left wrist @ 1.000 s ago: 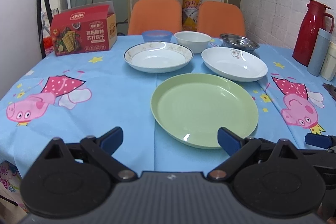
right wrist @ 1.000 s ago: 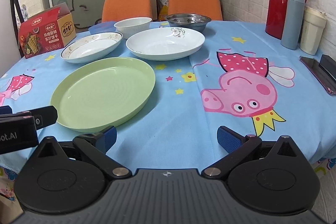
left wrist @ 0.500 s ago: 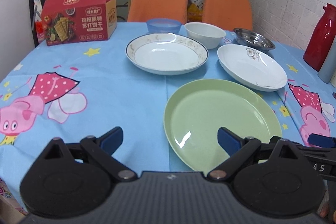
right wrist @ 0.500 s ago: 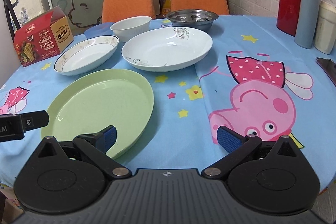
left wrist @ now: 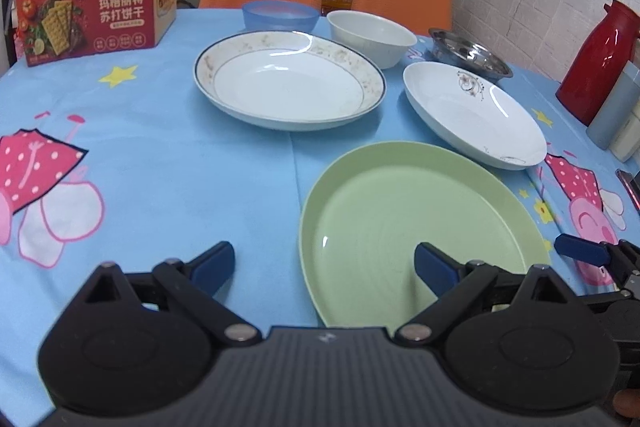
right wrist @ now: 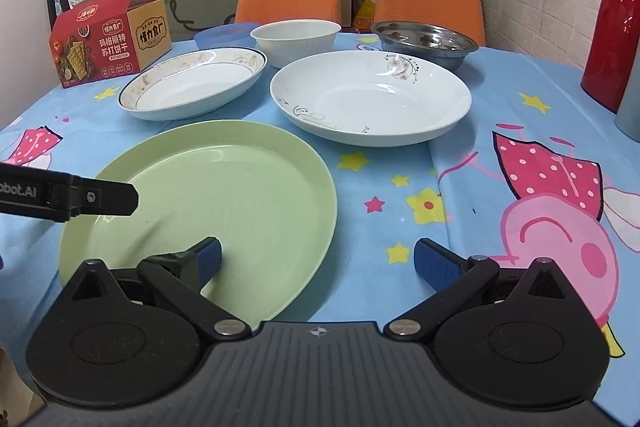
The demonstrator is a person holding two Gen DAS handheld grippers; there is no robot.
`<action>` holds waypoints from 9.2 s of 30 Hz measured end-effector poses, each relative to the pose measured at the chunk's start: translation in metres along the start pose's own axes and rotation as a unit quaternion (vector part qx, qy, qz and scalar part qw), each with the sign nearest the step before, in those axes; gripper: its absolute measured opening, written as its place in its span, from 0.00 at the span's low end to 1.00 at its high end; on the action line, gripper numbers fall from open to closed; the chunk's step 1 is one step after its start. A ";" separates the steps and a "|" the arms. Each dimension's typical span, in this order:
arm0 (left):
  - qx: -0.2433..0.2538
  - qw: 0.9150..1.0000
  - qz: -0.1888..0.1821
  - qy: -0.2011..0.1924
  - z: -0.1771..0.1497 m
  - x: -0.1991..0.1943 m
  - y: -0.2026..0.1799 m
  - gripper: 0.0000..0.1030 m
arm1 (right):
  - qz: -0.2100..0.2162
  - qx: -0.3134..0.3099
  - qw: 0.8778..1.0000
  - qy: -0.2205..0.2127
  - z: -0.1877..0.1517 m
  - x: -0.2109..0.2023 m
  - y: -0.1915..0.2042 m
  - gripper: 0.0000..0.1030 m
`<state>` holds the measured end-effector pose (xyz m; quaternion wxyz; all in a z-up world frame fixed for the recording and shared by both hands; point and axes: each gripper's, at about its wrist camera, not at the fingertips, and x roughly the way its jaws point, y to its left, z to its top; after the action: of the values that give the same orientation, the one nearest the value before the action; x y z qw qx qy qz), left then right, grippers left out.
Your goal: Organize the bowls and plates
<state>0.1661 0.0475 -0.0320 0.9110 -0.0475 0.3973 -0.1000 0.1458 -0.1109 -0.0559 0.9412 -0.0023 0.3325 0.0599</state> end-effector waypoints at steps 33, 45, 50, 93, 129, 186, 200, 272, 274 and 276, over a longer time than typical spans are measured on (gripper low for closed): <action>0.048 0.999 0.013 -0.003 -0.001 0.007 -0.020 0.87 | 0.032 -0.014 0.999 -0.008 0.004 -0.001 0.019 1.00; 0.034 0.999 0.020 -0.019 0.000 -0.018 -0.012 0.51 | 0.027 0.012 0.999 -0.043 0.006 -0.015 0.041 0.92; -0.003 0.998 0.058 -0.020 0.000 -0.031 0.028 0.51 | 0.079 0.001 0.996 -0.041 0.015 -0.003 0.073 0.92; -0.055 0.992 0.011 -0.112 0.096 -0.025 0.090 1.00 | 0.075 -0.016 0.994 -0.071 0.081 0.030 0.048 1.00; 0.007 1.000 0.004 -0.008 0.143 0.119 0.099 1.00 | 0.077 -0.097 0.992 -0.009 0.129 0.156 0.076 1.00; 0.013 1.000 0.022 -0.018 0.148 0.093 0.079 0.65 | 0.117 -0.050 0.992 -0.009 0.135 0.135 0.080 1.00; 0.005 0.998 0.022 -0.050 0.115 0.012 0.069 0.65 | 0.139 -0.040 0.989 -0.039 0.111 0.058 0.088 1.00; 0.048 0.998 -0.044 -0.018 0.073 0.016 -0.051 1.00 | 0.033 0.152 0.984 -0.085 0.024 -0.012 -0.086 1.00; 0.030 0.999 -0.042 -0.015 0.089 0.032 -0.058 1.00 | 0.029 0.132 0.987 -0.087 0.040 0.000 -0.092 1.00; 0.010 0.999 -0.036 -0.008 0.103 0.053 -0.064 1.00 | 0.022 0.118 0.990 -0.079 0.056 0.018 -0.097 1.00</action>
<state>0.2676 -0.0259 0.0110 0.9105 -0.0536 0.3868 -0.1363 0.2059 -0.2030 -0.0273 0.9567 0.1209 0.2618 0.0407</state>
